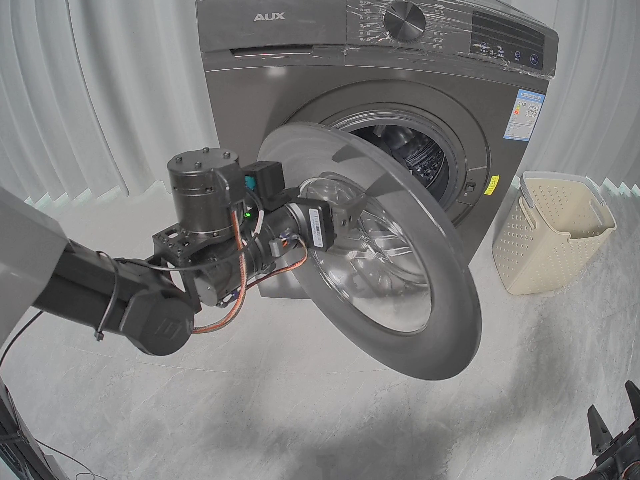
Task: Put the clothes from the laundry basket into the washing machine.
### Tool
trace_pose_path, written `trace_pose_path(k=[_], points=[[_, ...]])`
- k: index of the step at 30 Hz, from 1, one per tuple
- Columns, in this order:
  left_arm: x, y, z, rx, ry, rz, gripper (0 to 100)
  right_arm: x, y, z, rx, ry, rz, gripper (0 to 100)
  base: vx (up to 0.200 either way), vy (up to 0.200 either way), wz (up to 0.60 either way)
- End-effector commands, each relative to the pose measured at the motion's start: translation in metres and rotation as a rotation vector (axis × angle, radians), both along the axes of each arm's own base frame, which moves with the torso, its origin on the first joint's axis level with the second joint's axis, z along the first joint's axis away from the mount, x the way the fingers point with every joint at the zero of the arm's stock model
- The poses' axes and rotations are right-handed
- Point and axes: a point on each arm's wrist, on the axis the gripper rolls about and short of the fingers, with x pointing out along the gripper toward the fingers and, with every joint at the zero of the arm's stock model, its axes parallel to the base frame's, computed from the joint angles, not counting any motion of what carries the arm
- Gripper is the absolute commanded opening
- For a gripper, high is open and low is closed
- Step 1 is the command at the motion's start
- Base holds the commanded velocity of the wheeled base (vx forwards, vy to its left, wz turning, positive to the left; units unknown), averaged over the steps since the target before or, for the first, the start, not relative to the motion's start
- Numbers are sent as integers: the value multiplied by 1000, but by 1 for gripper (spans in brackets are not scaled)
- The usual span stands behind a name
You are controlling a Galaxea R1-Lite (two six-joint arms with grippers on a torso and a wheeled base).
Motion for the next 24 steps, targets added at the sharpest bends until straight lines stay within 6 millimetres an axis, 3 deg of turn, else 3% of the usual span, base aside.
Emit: trace_pose_path(k=[1, 6, 12, 19, 24], points=[[26, -19, -8, -38, 1, 40, 100, -1, 0, -1, 1, -16, 0, 100, 0, 0, 0], [36, -27, -5, -113, 2, 104, 100, -1, 0, -1, 1, -16, -2, 100, 0, 0, 0], [24, -18, -21, -72, 50, 108, 100, -1, 0, -1, 3, -16, -4, 100, 0, 0, 0], [-35, 20, -16, -41, 72, 96, 100, -1, 0, -1, 3, -16, -2, 100, 0, 0, 0], [-97, 64, -8, -17, 59, 83, 100, -1, 0, -1, 0, -16, 0, 100, 0, 0, 0]])
